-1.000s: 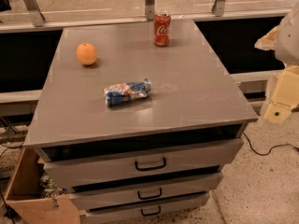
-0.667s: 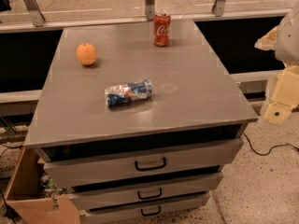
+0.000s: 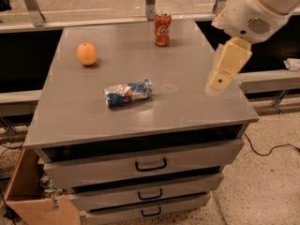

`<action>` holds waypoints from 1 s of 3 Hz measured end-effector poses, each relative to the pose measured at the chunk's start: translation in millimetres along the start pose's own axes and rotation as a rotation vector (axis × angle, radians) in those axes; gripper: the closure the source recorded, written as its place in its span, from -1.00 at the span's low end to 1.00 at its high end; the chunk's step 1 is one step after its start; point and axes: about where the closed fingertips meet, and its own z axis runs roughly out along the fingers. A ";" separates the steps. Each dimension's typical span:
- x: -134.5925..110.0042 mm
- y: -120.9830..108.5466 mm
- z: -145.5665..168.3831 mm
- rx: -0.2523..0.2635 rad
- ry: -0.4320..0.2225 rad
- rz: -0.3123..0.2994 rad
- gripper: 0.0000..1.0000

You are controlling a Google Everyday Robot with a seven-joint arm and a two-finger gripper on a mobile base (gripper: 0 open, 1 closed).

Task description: Pick orange

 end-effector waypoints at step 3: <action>-84.4 -52.7 38.1 0.027 -0.220 0.051 -1.00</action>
Offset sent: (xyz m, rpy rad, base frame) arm 0.0456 0.0490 0.0096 0.1246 -0.0393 0.0234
